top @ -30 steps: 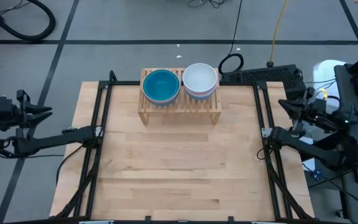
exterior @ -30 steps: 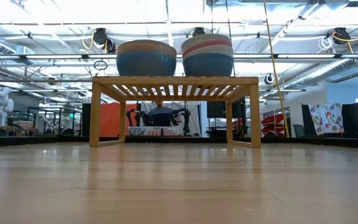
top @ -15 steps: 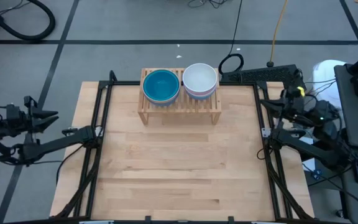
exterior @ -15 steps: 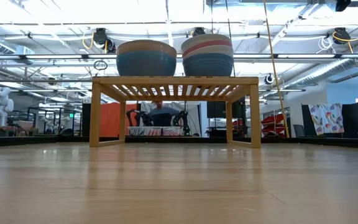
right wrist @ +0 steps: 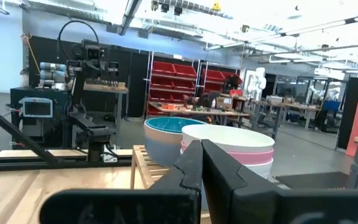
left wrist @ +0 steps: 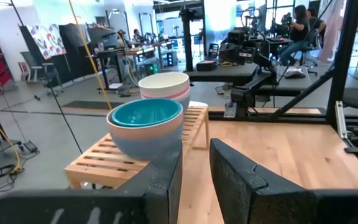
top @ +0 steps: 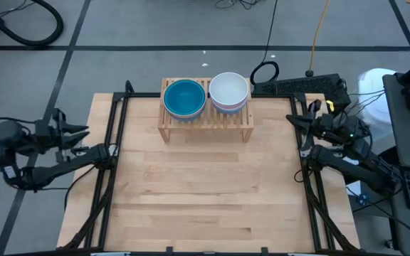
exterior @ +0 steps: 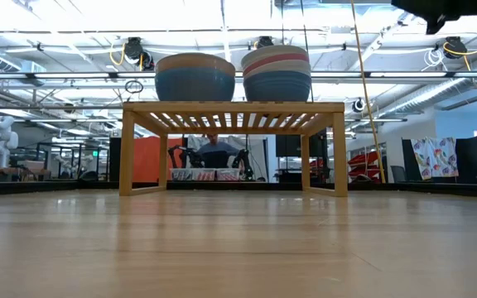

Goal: Place and stack bowls onto a shelf
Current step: Return to Home Position

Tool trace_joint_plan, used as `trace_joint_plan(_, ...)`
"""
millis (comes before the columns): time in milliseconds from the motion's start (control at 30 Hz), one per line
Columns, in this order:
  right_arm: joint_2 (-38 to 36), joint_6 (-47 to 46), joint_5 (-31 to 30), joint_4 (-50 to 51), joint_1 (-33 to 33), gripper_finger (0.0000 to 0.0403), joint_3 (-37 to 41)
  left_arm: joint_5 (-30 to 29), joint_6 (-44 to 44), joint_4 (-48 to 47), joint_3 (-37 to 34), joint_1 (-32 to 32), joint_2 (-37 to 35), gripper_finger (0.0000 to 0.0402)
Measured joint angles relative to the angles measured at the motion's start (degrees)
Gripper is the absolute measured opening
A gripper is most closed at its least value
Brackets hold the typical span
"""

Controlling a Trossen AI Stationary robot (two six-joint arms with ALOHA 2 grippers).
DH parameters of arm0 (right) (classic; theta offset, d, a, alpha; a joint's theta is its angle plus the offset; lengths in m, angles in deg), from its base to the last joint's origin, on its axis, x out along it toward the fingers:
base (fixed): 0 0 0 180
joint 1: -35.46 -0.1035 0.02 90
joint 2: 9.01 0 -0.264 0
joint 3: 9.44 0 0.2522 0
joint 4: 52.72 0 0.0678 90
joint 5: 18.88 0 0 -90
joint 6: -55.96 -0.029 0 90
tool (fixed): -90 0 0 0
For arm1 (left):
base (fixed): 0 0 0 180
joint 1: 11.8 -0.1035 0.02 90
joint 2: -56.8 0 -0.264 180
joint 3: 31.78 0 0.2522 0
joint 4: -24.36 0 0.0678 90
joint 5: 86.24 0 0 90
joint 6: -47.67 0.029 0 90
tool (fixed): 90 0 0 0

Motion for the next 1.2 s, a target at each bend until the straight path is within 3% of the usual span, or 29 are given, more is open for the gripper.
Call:
trace_joint_plan(400, 0.04, 0.36, -0.26, -5.01, 0.0, 0.0, 6.31, -0.46, 0.9, 14.63, -14.2, 0.02, -0.67, 0.0088)
trace_joint_plan(600, 0.13, 0.44, -0.38, -4.97, 0.0, 0.0, 6.63, -0.99, 0.76, 22.03, -21.53, 0.02, -0.67, 0.0088)
trace_joint_plan(833, 0.13, -0.35, -0.41, -4.97, 0.0, 0.0, 6.63, -6.67, -1.23, 27.56, -29.29, 0.02, -0.61, 0.0088)
trace_joint_plan(1200, 0.4, -0.86, -0.42, -4.06, 0.01, 0.0, 6.63, -7.9, -3.22, 36.89, -38.76, 0.02, -0.4, 0.0088)
